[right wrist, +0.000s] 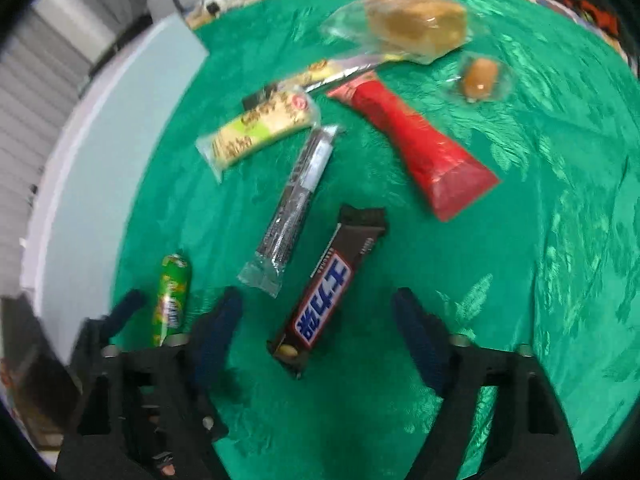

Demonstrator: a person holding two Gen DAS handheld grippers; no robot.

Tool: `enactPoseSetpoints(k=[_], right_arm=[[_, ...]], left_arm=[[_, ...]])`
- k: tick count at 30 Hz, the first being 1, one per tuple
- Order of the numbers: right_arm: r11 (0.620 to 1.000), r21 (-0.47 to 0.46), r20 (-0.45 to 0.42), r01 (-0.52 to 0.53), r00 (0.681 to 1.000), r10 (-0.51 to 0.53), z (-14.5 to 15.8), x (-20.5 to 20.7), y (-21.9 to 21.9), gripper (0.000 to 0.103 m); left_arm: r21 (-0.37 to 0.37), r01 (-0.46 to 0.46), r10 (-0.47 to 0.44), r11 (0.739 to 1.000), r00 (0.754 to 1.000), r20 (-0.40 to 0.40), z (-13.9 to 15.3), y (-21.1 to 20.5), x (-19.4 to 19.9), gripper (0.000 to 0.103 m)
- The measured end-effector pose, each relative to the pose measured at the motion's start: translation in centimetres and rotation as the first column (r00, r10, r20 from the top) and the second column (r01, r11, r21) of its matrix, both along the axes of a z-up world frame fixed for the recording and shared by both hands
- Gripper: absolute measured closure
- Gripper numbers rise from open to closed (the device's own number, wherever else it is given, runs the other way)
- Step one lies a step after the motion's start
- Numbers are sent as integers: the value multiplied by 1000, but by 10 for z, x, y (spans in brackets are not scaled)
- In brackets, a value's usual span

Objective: Organize snacks
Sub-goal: 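Grasp the chocolate bar with the right gripper while the left gripper holds the green tube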

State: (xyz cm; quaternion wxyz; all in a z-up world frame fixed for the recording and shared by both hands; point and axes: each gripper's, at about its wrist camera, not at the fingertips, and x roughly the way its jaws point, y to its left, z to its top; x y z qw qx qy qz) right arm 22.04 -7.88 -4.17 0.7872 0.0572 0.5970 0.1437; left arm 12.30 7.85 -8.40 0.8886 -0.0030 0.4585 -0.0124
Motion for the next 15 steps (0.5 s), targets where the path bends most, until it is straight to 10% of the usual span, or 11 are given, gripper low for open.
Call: enactPoseSetpoints(k=[1, 6, 11, 15], right_arm=[[1000, -3, -16, -7, 1000, 7, -5, 1, 2, 67], [1000, -19, -41, -9, 999, 8, -2, -2, -14, 84], [995, -94, -60, -38, 998, 32, 6, -11, -58, 84], [995, -90, -85, -36, 996, 28, 3, -6, -71, 78]], left_arm=[[0, 1, -1, 1000, 1000, 0, 0, 0, 0, 2], [10, 40, -39, 999, 999, -16, 1, -1, 0, 0], [-36, 86, -89, 996, 992, -90, 7, 7, 1, 6], [-61, 99, -106, 993, 986, -125, 14, 4, 7, 29]])
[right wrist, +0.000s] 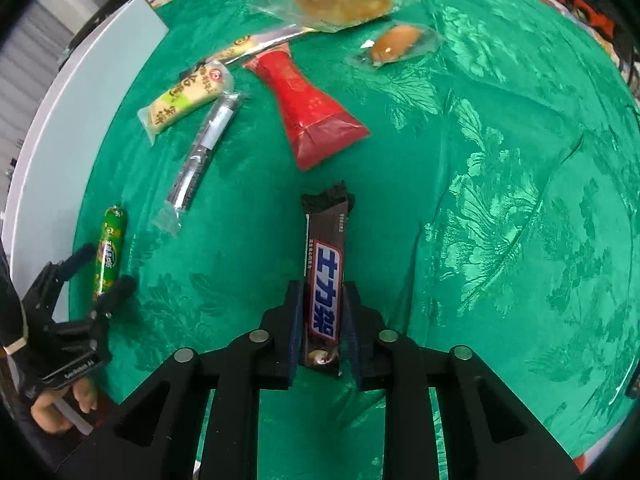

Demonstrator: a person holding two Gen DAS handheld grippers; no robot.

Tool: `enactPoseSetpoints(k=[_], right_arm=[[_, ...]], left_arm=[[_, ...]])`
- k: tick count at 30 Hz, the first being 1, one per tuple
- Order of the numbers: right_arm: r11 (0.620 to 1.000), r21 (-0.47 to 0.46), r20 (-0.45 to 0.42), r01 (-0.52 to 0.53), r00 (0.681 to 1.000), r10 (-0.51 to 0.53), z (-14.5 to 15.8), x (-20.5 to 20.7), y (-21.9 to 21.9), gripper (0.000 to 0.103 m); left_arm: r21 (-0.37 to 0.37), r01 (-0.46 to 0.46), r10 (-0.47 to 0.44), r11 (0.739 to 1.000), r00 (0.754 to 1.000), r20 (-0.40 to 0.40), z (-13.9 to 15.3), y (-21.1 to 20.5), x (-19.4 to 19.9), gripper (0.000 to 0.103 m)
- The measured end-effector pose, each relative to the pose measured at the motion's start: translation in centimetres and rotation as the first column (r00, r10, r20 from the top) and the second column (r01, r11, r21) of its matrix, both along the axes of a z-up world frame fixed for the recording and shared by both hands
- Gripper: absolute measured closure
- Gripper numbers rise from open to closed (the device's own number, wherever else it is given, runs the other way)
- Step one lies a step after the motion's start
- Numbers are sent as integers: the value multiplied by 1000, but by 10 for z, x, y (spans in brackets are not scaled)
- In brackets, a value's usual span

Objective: Organize snacks
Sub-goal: 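Grasp the chocolate bar with the right gripper while the left gripper holds the green tube, then carry both snacks over the white box and open both grippers to drop them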

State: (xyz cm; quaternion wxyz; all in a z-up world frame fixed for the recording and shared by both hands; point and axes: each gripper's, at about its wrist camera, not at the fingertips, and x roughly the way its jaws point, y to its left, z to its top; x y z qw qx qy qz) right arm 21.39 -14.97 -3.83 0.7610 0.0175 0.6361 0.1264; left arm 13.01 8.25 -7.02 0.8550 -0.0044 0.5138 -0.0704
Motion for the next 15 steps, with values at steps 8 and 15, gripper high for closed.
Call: enactPoseSetpoints(k=[8, 15], right_arm=[[997, -55, 19, -50, 999, 51, 2, 3, 15, 85], [997, 6, 50, -83, 995, 83, 27, -23, 8, 85]], left_arm=[[-53, -2, 1, 999, 1000, -29, 9, 4, -1, 81], [-198, -55, 57, 979, 998, 8, 28, 11, -26, 81]])
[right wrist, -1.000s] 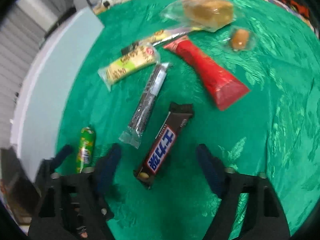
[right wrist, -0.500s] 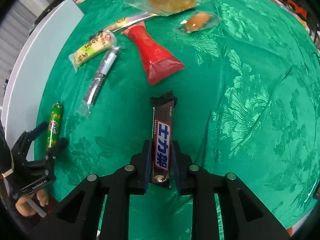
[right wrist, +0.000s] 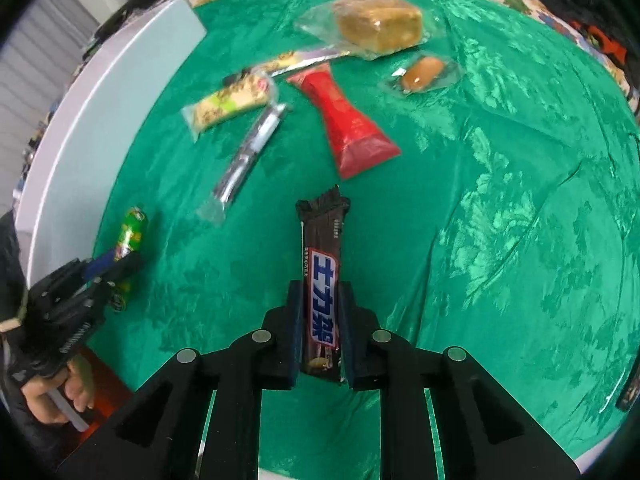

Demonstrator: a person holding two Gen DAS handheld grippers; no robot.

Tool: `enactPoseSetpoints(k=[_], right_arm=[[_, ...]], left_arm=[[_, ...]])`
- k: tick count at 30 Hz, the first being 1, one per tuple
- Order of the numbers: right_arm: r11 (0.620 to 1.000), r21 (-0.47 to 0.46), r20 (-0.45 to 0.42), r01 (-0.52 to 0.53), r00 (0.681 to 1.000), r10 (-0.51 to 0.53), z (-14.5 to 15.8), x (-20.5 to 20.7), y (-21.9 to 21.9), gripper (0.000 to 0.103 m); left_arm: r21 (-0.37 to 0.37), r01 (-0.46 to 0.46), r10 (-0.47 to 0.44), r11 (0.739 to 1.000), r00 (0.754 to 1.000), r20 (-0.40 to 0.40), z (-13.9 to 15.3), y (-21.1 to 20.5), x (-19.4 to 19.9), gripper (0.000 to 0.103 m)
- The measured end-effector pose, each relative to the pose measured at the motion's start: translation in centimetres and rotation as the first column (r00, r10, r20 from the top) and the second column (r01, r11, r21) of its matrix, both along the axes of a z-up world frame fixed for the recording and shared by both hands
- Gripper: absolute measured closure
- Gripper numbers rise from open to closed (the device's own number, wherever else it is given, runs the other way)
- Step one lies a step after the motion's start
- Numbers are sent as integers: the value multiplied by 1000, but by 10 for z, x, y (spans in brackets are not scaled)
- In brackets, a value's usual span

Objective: Organize snacks
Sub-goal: 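Carry both snacks over the white box and open both grippers to drop them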

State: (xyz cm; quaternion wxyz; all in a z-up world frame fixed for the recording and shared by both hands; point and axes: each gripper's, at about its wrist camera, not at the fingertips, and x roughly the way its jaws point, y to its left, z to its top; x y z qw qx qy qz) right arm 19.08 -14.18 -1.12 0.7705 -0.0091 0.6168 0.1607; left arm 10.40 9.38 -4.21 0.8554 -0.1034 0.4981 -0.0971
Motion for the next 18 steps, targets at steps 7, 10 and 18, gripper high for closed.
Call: enactPoseSetpoints(k=[7, 10, 18], right_arm=[[998, 19, 85, -58, 995, 56, 40, 1, 36, 85], [989, 70, 167, -127, 979, 114, 84, 6, 77, 85], [901, 223, 317, -373, 901, 295, 165, -5, 229, 85]], left_arm=[[-103, -71, 84, 992, 988, 132, 73, 34, -16, 81], [-111, -123, 143, 986, 970, 197, 109, 69, -17, 81], [26, -381, 366, 924, 905, 216, 130, 205, -18, 81]])
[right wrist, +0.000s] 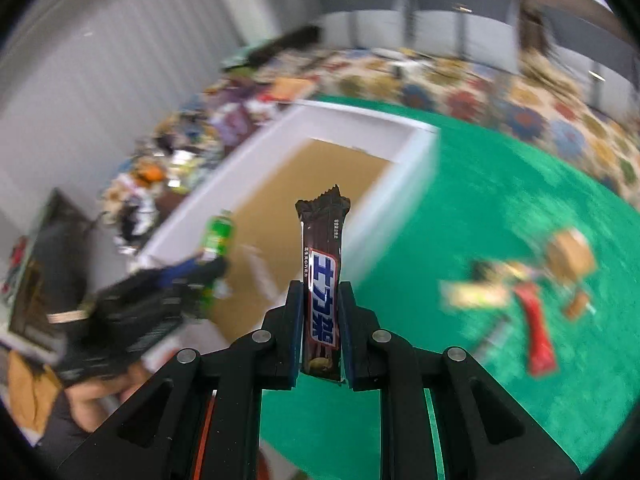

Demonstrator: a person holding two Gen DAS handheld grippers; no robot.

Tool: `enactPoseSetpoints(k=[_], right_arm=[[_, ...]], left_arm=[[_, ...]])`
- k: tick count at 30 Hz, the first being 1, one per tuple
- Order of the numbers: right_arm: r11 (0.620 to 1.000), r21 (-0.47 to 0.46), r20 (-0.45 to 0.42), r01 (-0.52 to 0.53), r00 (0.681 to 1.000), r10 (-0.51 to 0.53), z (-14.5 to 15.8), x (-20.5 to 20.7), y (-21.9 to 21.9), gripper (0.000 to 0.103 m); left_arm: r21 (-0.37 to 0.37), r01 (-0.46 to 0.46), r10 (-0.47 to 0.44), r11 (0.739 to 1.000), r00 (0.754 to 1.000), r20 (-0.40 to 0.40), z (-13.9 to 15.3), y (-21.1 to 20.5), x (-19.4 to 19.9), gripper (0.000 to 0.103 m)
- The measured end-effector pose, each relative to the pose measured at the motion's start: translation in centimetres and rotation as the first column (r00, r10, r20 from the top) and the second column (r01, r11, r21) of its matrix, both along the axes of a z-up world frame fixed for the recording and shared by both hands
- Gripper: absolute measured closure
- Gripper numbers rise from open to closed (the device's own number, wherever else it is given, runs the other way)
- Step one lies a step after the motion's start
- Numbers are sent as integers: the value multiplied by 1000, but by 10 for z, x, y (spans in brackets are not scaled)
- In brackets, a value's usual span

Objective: Organize snacks
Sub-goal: 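Carry both snacks over the white box and open both grippers to drop them, then move both grippers back over the snacks on the bedspread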

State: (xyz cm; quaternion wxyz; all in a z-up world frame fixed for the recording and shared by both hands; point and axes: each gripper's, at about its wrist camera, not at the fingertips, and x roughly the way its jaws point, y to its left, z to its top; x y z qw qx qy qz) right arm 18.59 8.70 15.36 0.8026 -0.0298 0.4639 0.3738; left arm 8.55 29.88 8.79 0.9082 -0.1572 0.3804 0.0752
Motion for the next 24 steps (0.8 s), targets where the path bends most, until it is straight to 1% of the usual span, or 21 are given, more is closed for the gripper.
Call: enactPoseSetpoints(k=[2, 5, 6, 7, 8, 9, 10, 12, 13, 15, 16, 18, 19, 21, 24], right_arm=[[999, 23, -5, -47, 999, 47, -1, -6, 38, 85], [996, 27, -35, -87, 996, 88, -17, -18, 77, 85], [995, 25, -51, -98, 994, 99, -29, -22, 87, 80], [994, 22, -65, -111, 992, 112, -39, -24, 96, 70], [992, 20, -72, -124, 990, 125, -50, -27, 103, 58], [992, 11, -63, -123, 990, 124, -53, -33, 103, 36], [993, -3, -24, -116, 993, 116, -58, -38, 100, 35], [993, -40, 55, -114, 992, 116, -60, -48, 89, 35], [992, -62, 96, -112, 988, 118, -62, -51, 82, 35], [993, -96, 174, -72, 981, 88, -66, -49, 62, 35], [994, -101, 206, -44, 976, 64, -68, -48, 48, 31], [993, -110, 267, 38, 964, -7, -76, -41, 10, 28], [989, -117, 294, 85, 955, -47, -82, -37, -13, 28], [973, -142, 332, 182, 935, -127, -97, -29, -59, 28], [922, -185, 366, 341, 894, -257, -125, -21, -138, 28]], left_arm=[[36, -52, 54, 998, 998, -36, -11, 24, -3, 81], [83, -122, 130, 989, 987, -95, -34, 55, -10, 81], [91, -148, 159, 985, 980, -118, -43, 64, -11, 79], [92, -168, 179, 981, 975, -132, -50, 68, -12, 65], [87, -191, 203, 978, 967, -156, -58, 75, -17, 52], [83, -208, 219, 975, 962, -165, -63, 80, -20, 27], [85, -227, 238, 970, 960, -149, -64, 82, -26, 16], [93, -245, 254, 965, 961, -108, -63, 79, -39, 16], [89, -246, 255, 965, 962, -102, -62, 78, -42, 16], [63, -246, 250, 967, 965, -76, -56, 70, -46, 16], [56, -242, 246, 969, 967, -64, -53, 66, -45, 16], [44, -214, 215, 976, 976, -23, -40, 46, -43, 16], [40, -185, 185, 982, 983, 2, -34, 32, -42, 16], [35, -134, 133, 990, 991, 32, -22, 7, -40, 16], [33, -11, 9, 999, 997, 79, -7, -42, -33, 14]])
